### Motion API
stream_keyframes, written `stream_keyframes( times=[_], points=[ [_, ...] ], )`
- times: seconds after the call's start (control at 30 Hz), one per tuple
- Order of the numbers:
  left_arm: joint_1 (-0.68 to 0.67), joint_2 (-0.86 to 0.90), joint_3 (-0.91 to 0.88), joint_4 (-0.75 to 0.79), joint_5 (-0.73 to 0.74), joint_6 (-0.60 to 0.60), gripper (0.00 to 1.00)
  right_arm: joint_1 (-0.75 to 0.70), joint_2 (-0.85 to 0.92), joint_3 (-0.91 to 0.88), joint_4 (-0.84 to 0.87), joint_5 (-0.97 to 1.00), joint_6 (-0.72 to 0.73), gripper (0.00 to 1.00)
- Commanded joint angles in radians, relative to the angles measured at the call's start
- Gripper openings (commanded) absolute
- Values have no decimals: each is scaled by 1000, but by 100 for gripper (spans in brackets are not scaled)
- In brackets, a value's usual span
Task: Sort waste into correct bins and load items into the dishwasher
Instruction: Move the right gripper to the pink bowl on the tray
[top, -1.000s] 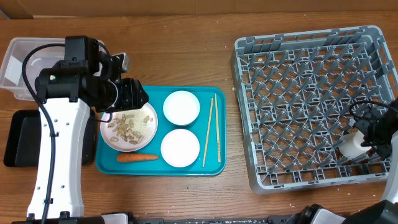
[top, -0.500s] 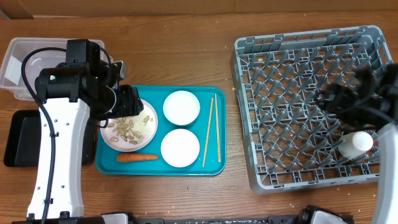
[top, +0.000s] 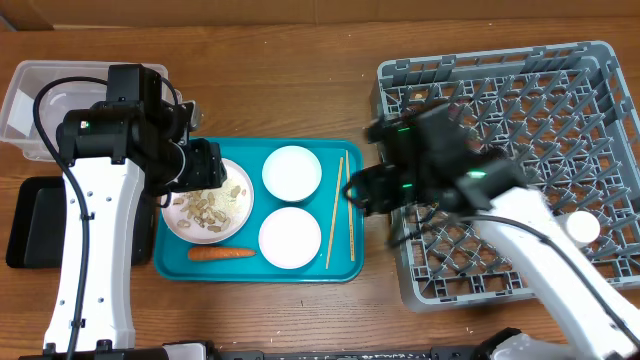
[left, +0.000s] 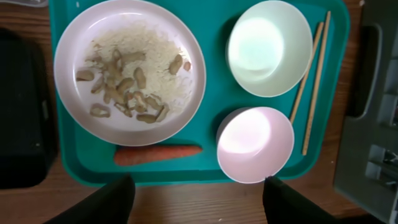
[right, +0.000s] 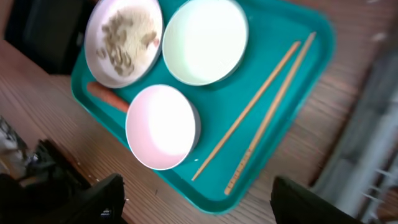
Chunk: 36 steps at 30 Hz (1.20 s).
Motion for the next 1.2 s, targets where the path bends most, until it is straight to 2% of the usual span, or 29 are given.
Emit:
stream_keyframes(
  times=[0.0, 0.13, 0.43, 0.97, 1.17],
  points=[
    [0, 0, 11, -16, -100, -23, 68, 78, 98, 11, 20, 135, 111, 75],
    [0, 0, 11, -28, -147, -41, 69, 118, 214, 11, 39, 151, 177, 59],
    [0, 0, 11, -26, -147, -41, 69, 152, 394, 11, 63, 79, 193, 59],
    [0, 0, 11, -26, -147, -41, 70, 202, 398, -4, 80, 75, 223, 55],
    [0, 0, 11, -26, -146, -41, 70, 232, 399, -4, 93, 151, 267, 53]
  ],
)
